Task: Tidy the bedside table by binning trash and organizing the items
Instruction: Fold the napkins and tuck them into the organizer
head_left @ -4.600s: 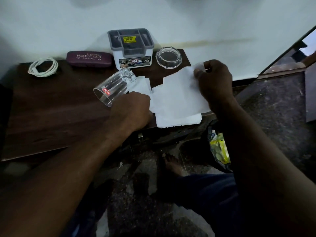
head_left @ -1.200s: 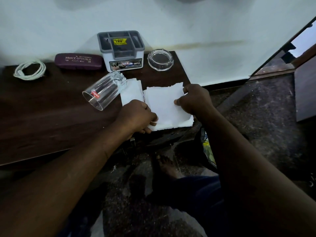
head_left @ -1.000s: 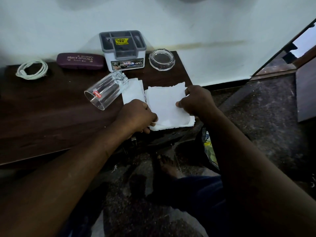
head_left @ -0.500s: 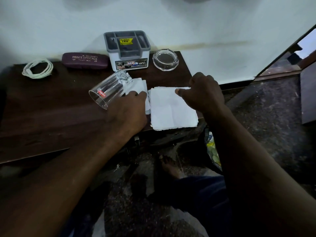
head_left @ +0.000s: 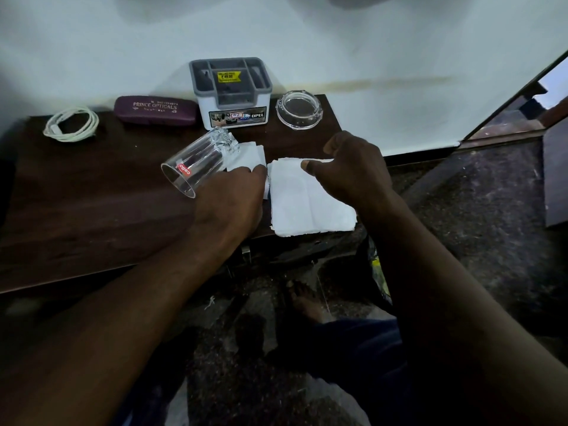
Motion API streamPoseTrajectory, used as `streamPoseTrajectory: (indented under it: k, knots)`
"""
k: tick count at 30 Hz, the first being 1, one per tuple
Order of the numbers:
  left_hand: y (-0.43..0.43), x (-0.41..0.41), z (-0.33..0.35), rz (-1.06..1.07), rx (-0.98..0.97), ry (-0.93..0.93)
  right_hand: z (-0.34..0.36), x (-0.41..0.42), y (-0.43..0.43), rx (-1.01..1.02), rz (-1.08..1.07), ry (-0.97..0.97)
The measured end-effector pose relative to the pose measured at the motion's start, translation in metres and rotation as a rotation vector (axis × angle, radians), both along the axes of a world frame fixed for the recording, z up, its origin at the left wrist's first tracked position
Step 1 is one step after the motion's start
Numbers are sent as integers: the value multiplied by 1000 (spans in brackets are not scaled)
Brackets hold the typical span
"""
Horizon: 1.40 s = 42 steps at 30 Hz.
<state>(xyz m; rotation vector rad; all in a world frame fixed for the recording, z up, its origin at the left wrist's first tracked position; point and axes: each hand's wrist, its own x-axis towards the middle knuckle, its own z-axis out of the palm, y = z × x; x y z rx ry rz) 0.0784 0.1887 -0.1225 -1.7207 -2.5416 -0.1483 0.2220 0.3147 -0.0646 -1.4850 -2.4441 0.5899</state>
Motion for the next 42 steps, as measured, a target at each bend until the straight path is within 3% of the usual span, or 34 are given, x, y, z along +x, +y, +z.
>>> streamPoseTrajectory:
  k: [8, 12, 18, 31, 36, 42]
  knots:
    - [6, -1, 20, 96, 282, -116, -3, -5, -2, -142, -1, 112]
    - [6, -5, 22, 85, 386, -145, -3, -15, -12, -366, -5, 246]
    - [3, -6, 26, 63, 452, -147, 5, -25, -22, -691, -64, 369]
    - [-8, 13, 30, -92, 480, -105, 5, -36, -29, -971, -194, 593]
    - [-9, 20, 30, -133, 470, -285, 0, -31, -14, -777, -226, 604]
    - [2, 15, 34, 215, 531, -864, -1, -24, -4, -593, -203, 593]
